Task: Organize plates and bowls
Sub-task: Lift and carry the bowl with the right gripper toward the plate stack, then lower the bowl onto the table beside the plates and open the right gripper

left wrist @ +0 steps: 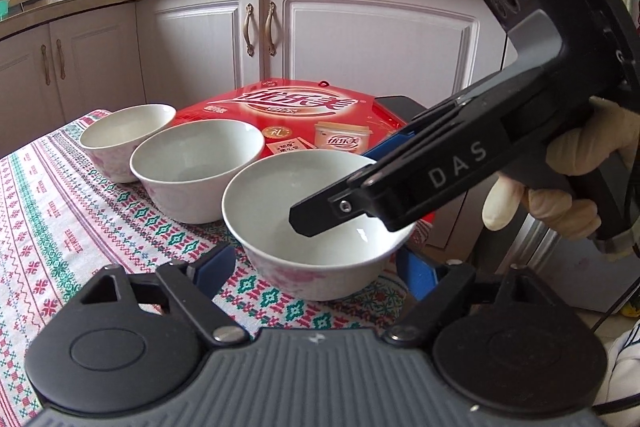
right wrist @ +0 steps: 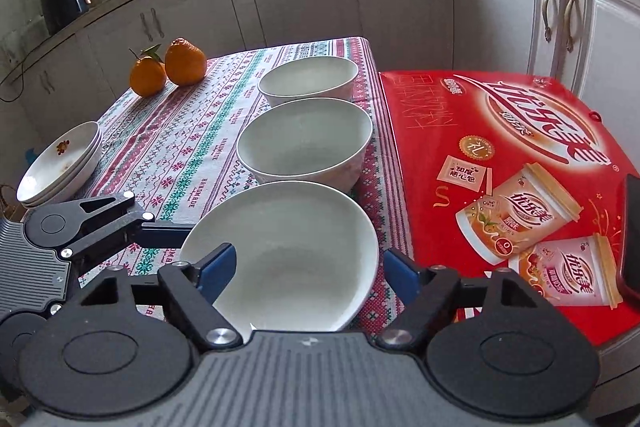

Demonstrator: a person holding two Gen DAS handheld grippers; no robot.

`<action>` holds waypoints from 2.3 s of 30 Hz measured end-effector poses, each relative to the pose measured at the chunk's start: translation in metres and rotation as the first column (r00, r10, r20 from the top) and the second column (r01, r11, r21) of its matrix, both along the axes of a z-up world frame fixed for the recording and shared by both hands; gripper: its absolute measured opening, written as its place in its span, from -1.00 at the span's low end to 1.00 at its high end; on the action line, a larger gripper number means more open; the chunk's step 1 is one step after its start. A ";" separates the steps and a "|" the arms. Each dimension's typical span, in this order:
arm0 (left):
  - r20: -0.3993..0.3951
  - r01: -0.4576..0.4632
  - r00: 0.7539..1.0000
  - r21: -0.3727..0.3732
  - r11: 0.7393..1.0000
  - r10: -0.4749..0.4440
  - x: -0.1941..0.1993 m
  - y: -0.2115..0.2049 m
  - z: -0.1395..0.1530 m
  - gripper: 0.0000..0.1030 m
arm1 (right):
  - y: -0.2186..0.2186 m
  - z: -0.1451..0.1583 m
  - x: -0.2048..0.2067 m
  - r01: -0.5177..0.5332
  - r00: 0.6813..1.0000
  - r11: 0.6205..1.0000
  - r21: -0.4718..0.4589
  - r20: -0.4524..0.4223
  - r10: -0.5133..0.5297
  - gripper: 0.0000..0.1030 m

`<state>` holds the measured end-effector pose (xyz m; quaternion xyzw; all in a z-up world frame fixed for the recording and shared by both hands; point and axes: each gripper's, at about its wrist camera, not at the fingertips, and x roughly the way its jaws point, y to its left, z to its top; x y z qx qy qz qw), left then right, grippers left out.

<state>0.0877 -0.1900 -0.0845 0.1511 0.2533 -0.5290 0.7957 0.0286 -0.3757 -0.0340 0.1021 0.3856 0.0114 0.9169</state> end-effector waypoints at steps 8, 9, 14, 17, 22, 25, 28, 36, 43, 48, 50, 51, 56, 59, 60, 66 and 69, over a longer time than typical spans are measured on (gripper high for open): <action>0.009 0.006 1.000 -0.001 1.000 -0.006 -0.002 0.000 0.001 0.63 | -0.001 -0.001 0.000 -0.009 1.000 1.000 0.026 -0.001 0.009 0.53; 0.009 0.006 1.000 0.000 1.000 -0.006 -0.002 0.000 0.001 0.63 | -0.001 -0.001 0.000 -0.009 1.000 1.000 0.026 0.000 0.009 0.53; 0.013 0.006 1.000 0.006 1.000 -0.006 -0.003 -0.001 0.002 0.63 | 0.000 0.000 0.001 -0.010 1.000 1.000 0.027 -0.002 0.010 0.53; 0.017 0.005 1.000 0.015 1.000 -0.005 -0.004 -0.001 0.003 0.63 | 0.001 0.001 0.001 -0.012 1.000 1.000 0.024 -0.002 0.012 0.54; 0.017 -0.005 1.000 0.017 1.000 0.004 -0.004 0.004 0.008 0.63 | 0.007 0.006 0.001 -0.032 0.999 0.999 0.018 0.005 0.032 0.54; 0.015 -0.018 1.000 0.017 1.000 0.018 -0.004 0.010 0.011 0.63 | 0.013 0.010 0.002 -0.050 0.999 0.999 0.018 0.012 0.050 0.54; 0.013 -0.035 0.999 0.025 0.999 0.034 -0.003 0.017 0.014 0.63 | 0.021 0.012 0.005 -0.077 0.997 0.997 0.016 0.015 0.076 0.54; 0.013 -0.106 0.994 0.039 0.994 0.106 0.001 0.046 0.019 0.63 | 0.051 0.017 0.020 -0.161 0.987 0.987 0.014 0.025 0.161 0.54; 0.018 -0.175 0.985 0.045 0.984 0.174 0.006 0.074 0.022 0.63 | 0.079 0.020 0.038 -0.240 0.970 0.971 0.015 0.034 0.240 0.54; 0.021 -0.228 0.974 0.047 0.973 0.227 0.012 0.092 0.022 0.63 | 0.101 0.021 0.054 -0.299 0.954 0.954 0.003 0.035 0.298 0.54; 0.020 -0.250 0.968 0.049 0.967 0.250 0.016 0.099 0.022 0.63 | 0.109 0.020 0.061 -0.320 0.947 0.947 -0.001 0.035 0.320 0.54; 0.021 -0.261 0.965 0.050 0.964 0.260 0.018 0.103 0.022 0.63 | 0.112 0.020 0.065 -0.328 0.944 0.945 -0.001 0.034 0.328 0.54; 0.023 -0.300 0.954 0.054 0.952 0.299 0.027 0.116 0.022 0.63 | 0.130 0.018 0.082 -0.365 0.930 0.931 -0.003 0.036 0.365 0.54; 0.022 -0.317 0.949 0.061 0.947 0.316 0.033 0.123 0.019 0.63 | 0.138 0.016 0.093 -0.380 0.925 0.925 -0.003 0.028 0.380 0.54; 0.021 -0.323 0.947 0.064 0.944 0.322 0.036 0.125 0.018 0.63 | 0.140 0.015 0.095 -0.384 0.923 0.923 -0.003 0.027 0.384 0.54; 0.013 -0.343 0.939 0.070 0.937 0.343 0.045 0.134 0.013 0.63 | 0.149 0.008 0.110 -0.395 0.919 0.919 0.004 0.013 0.395 0.54; 0.010 -0.348 0.938 0.069 0.935 0.348 0.049 0.136 0.013 0.63 | 0.150 0.006 0.115 -0.393 0.919 0.919 0.009 0.007 0.393 0.54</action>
